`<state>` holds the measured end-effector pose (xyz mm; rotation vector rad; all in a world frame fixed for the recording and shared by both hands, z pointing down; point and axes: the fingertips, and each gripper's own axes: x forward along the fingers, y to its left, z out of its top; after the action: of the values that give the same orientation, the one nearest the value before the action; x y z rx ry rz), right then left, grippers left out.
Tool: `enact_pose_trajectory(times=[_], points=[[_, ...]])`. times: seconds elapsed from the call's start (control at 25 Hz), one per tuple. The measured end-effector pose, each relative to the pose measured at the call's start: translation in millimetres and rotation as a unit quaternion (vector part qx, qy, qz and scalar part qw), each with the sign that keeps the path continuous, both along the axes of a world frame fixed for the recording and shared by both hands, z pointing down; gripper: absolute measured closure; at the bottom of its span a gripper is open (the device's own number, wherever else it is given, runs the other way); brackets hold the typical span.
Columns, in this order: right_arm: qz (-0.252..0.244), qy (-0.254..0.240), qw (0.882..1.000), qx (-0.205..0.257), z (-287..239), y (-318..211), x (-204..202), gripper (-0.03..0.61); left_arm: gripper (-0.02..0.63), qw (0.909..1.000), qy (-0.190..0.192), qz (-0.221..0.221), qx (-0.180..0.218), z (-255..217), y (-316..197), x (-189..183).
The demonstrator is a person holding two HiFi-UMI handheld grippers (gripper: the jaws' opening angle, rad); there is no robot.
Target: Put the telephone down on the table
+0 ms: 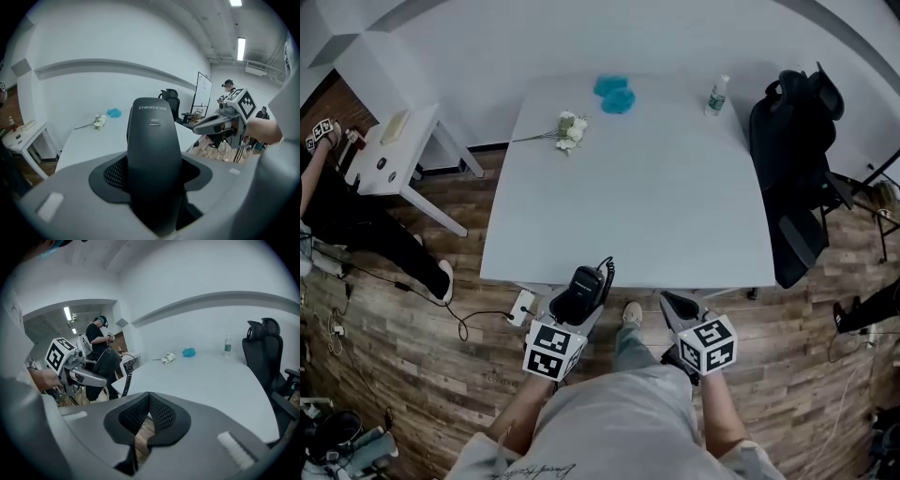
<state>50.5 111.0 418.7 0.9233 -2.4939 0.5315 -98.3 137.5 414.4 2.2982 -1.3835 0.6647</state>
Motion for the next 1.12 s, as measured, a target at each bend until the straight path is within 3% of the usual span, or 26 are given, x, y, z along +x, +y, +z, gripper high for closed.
enact_pose_trajectory(times=[0.56,1.12], points=[[-0.021,-0.002,1.000,-0.013,-7.1,-130.7,16.0,0.571,0.316,0.9998,0.000,-0.016,-0.013,-3.5,-125.1,19.7],[-0.058,-0.003,0.998,-0.014,-6.7,-198.7,16.6,0.572,0.316,0.9987,0.000,-0.047,-0.020,-7.4,-184.3,24.5]])
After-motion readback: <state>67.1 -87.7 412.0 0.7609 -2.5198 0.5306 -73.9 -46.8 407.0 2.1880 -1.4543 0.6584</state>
